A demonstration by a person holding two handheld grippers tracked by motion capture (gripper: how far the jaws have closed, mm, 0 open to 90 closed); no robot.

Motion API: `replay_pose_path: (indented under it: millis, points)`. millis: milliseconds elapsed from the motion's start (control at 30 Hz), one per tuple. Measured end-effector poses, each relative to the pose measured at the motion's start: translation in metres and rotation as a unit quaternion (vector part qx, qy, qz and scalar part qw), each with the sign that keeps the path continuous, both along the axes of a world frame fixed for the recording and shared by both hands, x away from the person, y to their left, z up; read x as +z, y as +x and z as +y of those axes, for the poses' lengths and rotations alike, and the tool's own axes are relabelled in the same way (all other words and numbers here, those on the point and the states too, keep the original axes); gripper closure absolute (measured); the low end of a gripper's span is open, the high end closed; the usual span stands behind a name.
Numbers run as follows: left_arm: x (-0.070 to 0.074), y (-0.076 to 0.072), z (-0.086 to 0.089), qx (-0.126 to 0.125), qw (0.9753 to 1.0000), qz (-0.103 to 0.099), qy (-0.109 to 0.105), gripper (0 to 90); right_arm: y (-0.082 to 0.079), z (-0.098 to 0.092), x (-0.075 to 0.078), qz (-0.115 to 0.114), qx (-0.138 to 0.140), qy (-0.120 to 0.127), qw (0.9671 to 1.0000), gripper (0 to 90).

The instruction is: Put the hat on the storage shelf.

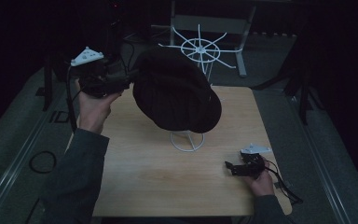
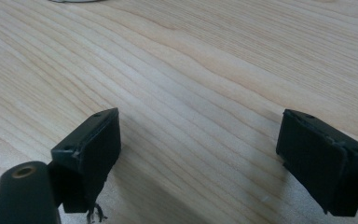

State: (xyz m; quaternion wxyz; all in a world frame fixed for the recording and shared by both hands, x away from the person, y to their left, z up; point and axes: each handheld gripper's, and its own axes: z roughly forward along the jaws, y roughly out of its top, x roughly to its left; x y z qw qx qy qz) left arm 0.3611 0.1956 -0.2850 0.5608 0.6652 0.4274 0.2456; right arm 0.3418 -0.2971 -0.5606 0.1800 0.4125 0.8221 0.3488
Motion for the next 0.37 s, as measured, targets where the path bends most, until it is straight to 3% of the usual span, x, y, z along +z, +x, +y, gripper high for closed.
replay_pose_path:
  millis: [267, 367]
  points:
    - [-0.007, -0.013, 0.006, 0.001, 1.0, -0.001, -0.003, 27.7, 0.0, 0.0, 0.0, 0.0, 0.0, 0.0, 1.0, 13.6]
    - [-0.01, -0.018, 0.007, 0.003, 1.0, 0.003, 0.008, 27.7, 0.0, 0.0, 0.0, 0.0, 0.0, 0.0, 1.0, 13.6]
